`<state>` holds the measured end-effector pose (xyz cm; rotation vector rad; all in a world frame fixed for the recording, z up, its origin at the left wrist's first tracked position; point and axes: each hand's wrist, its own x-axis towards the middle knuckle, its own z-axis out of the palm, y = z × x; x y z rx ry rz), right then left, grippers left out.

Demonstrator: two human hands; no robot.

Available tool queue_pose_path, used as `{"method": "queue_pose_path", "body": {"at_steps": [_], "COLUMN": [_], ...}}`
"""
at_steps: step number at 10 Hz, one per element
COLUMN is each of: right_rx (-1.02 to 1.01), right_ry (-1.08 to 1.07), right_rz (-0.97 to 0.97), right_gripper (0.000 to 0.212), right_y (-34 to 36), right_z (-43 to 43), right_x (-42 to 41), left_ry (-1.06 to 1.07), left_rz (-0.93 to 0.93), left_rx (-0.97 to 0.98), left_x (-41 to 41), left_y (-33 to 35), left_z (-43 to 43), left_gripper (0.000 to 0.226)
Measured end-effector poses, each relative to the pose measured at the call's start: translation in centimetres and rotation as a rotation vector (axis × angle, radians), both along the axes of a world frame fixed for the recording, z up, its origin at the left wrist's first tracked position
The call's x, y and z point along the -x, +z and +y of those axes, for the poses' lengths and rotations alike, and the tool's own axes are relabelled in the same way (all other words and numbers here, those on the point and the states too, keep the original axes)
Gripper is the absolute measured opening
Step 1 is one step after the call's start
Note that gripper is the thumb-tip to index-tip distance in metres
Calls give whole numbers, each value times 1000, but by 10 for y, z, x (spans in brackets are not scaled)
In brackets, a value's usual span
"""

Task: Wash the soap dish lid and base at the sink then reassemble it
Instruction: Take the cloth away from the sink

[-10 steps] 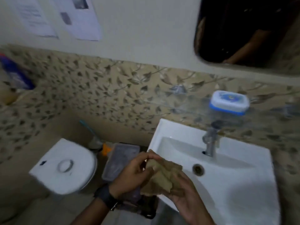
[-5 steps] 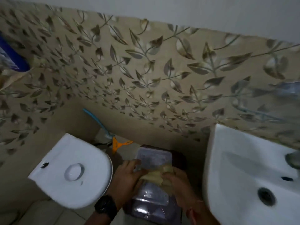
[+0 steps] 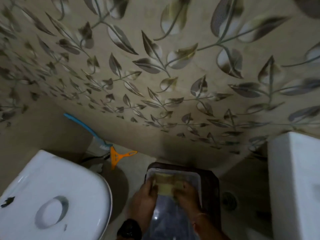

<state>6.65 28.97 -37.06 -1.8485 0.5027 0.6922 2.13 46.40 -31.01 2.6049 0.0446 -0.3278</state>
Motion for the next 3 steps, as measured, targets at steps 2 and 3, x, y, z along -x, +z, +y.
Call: {"method": "queue_pose_path", "body": {"at_steps": [2,3], "right_rx": [76,-140], "right_ry": [-31,35], "right_rz": [-97,-47], "right_gripper": [38,29], "right_y": [8,21], "right_z": [3,-12], "right_x": [16,17], "left_ry": [-102,-195], "left_rz": [77,82], "left_rx": [-224,-392], "left_x": [11,11], "left_y": [-14,-11], "left_z": [-6,-8], "left_gripper": [48,49]}}
